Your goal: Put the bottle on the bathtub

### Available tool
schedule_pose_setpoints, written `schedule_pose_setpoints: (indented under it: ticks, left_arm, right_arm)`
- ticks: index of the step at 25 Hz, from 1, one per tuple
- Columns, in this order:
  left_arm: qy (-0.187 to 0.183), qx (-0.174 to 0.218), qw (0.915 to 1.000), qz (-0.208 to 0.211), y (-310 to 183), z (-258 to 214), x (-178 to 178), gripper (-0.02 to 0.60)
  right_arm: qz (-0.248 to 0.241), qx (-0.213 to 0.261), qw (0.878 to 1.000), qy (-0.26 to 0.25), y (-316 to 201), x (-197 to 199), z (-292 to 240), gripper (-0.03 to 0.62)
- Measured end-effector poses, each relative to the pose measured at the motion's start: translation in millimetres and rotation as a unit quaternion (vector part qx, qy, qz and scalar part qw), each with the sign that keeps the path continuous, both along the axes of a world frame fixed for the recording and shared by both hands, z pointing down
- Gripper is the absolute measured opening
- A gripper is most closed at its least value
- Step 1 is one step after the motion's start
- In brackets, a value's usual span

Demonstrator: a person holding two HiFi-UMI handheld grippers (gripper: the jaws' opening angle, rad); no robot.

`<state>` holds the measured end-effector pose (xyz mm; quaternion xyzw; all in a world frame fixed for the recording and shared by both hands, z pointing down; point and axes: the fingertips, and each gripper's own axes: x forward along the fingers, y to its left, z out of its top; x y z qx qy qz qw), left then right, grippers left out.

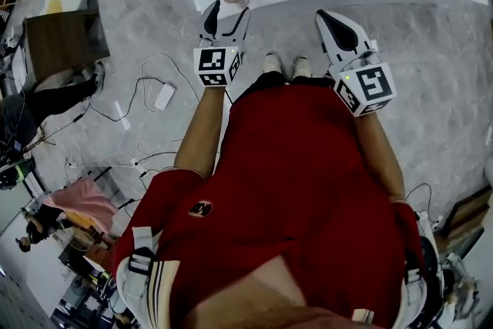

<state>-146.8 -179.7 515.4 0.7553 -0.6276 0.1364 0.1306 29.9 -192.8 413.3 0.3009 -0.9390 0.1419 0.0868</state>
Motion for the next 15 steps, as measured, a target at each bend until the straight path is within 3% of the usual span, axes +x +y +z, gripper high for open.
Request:
schedule_pose_setpoints:
  ticks: [7,15]
  left_arm:
    - [0.040,0.031,0.9985,0.019,17,-58,28,0.248]
    - [0.034,0.067,0.9971,0.011,34,-101,30,0.044]
  right_arm:
    - [-0.023,0.007,0.999,-0.021,7,-17,-10,-0.002]
    - [-0.046,0.014,0.998,-0.031,15,-31,-18,-0.002]
